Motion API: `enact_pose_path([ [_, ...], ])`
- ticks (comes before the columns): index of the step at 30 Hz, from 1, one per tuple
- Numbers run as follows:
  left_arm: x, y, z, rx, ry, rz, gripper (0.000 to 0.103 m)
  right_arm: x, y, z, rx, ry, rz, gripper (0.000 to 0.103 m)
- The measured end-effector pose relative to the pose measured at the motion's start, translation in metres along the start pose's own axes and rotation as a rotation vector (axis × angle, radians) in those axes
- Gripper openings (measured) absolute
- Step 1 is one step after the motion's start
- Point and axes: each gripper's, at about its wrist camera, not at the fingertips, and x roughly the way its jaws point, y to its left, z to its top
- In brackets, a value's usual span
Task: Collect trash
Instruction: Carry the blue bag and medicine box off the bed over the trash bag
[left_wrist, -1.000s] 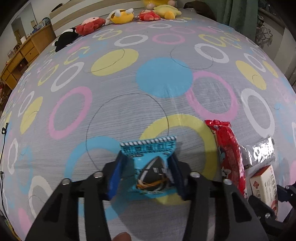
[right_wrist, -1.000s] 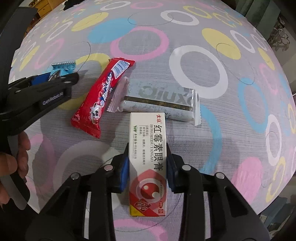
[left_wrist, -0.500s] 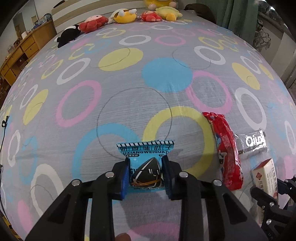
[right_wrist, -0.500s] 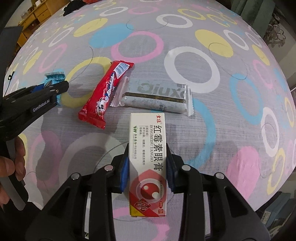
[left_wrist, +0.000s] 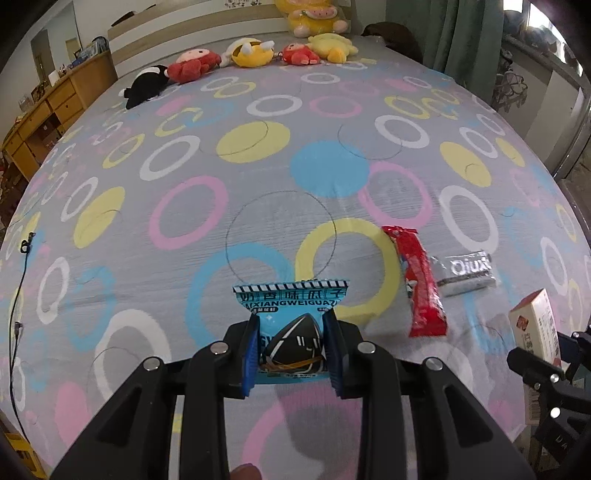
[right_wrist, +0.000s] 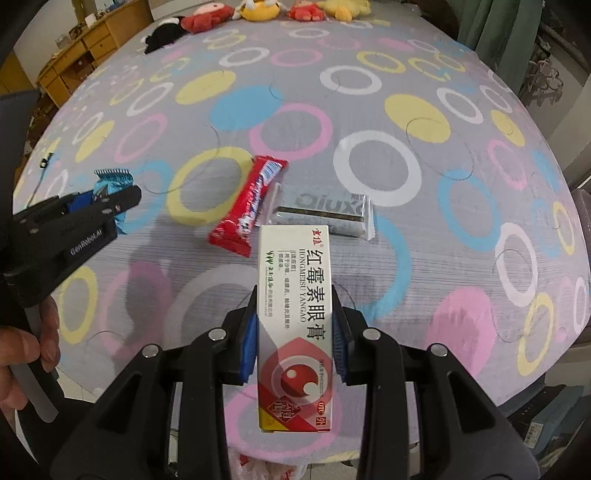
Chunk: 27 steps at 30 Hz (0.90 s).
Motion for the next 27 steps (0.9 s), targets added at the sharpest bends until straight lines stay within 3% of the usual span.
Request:
enact_pose_path([
  [16, -0.106, -0.019, -0.029, 0.034, -0.135, -0.051, 0.030, -0.101, 0.002, -0.028, -0.006, -0.151, 0.037, 0.032],
  [27, -0.170, -0.025, -0.078, 0.073, -0.193, -0.094, 0.030, -0.168, 0.006, -0.080, -0.024, -0.249, 0.048, 0.032],
])
